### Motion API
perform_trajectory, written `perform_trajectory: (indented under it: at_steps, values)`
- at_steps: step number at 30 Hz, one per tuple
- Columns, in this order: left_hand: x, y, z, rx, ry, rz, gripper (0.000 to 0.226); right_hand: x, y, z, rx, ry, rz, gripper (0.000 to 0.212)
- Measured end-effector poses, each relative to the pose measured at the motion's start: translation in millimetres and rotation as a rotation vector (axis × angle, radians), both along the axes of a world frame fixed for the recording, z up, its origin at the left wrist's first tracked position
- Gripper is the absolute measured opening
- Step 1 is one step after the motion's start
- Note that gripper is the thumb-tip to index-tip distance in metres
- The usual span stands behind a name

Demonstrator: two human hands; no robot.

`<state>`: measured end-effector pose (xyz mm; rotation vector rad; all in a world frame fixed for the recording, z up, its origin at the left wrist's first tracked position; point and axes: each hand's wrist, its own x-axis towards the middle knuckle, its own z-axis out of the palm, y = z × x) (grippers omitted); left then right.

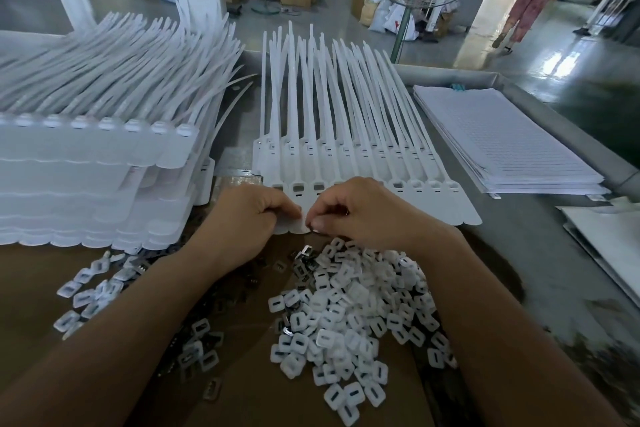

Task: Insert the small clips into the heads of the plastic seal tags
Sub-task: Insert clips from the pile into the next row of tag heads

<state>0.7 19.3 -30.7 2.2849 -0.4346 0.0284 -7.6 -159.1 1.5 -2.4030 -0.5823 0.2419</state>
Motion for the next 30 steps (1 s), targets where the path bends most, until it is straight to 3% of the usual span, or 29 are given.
perform_trajectory:
  at_steps: [8,13,20,25,30]
  values:
    - [1,0,-2,-0.021,0.036,0.023,0.044,17,-38,5,0.124,-0.19,-0.414,0.01]
    - [0,-1,-2,-0.015,0.036,0.02,0.042,19,-62,4,0.288,-0.133,-0.609,0.023]
    - [2,-2,-2,-0.011,0.037,0.013,0.043,17,-73,9,0.374,-0.006,-0.621,0.014]
    - [3,-2,-3,-0.009,0.02,0.018,0.041,15,-72,10,0.271,0.166,-0.481,0.012]
    - [1,-1,-3,-0.008,0.015,0.021,0.04,13,-61,7,0.199,0.162,-0.386,0.017]
